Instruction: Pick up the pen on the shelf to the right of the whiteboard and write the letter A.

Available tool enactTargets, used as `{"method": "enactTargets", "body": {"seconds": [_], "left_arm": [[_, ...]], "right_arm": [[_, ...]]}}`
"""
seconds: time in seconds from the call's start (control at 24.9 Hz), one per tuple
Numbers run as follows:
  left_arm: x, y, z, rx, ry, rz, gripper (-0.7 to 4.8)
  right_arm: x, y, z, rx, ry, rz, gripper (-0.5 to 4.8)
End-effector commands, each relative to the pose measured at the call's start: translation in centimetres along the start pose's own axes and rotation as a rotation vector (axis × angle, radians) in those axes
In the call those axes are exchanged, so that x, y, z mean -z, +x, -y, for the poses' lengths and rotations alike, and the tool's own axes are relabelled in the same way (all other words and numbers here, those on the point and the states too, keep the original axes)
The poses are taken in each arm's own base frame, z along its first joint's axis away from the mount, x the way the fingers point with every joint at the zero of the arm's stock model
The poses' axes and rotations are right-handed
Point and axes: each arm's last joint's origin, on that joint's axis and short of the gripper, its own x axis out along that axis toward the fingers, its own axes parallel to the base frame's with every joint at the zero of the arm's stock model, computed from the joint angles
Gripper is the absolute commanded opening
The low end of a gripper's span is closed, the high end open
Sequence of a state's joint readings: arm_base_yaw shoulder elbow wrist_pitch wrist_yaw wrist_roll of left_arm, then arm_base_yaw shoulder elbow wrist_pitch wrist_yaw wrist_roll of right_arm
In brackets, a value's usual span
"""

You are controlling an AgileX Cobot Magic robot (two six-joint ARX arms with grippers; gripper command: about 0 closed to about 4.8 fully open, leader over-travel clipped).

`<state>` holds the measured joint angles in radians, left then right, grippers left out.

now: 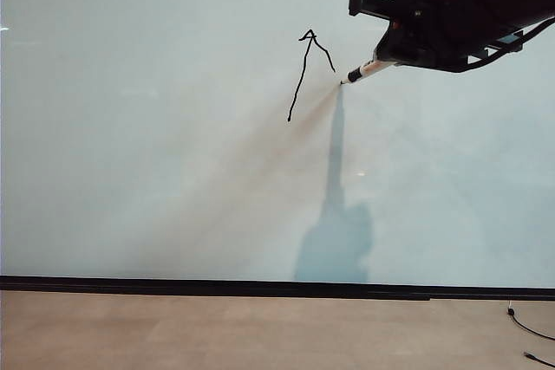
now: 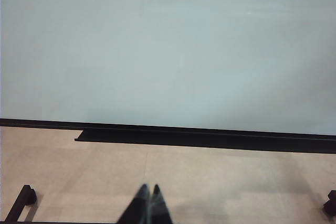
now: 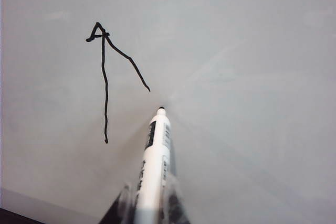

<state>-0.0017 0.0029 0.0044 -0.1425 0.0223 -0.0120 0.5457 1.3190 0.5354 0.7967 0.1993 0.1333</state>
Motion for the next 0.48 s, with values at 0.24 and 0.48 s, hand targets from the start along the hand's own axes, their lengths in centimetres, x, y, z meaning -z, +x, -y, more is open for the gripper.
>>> {"method": "enactTargets", "body": {"seconds": [0.24, 0.48], "left_arm": [[-0.15, -0.02, 0.0, 0.0, 0.004, 0.01, -0.04], [-0.15, -0.02, 0.0, 0.0, 0.004, 0.01, -0.04]], "right_arm": [[-0.02, 0.11, 0.1, 0.024, 0.003, -0.001, -0.09], [0.14, 0.1, 0.2, 0.054, 0.004, -0.015, -0.09]]}}
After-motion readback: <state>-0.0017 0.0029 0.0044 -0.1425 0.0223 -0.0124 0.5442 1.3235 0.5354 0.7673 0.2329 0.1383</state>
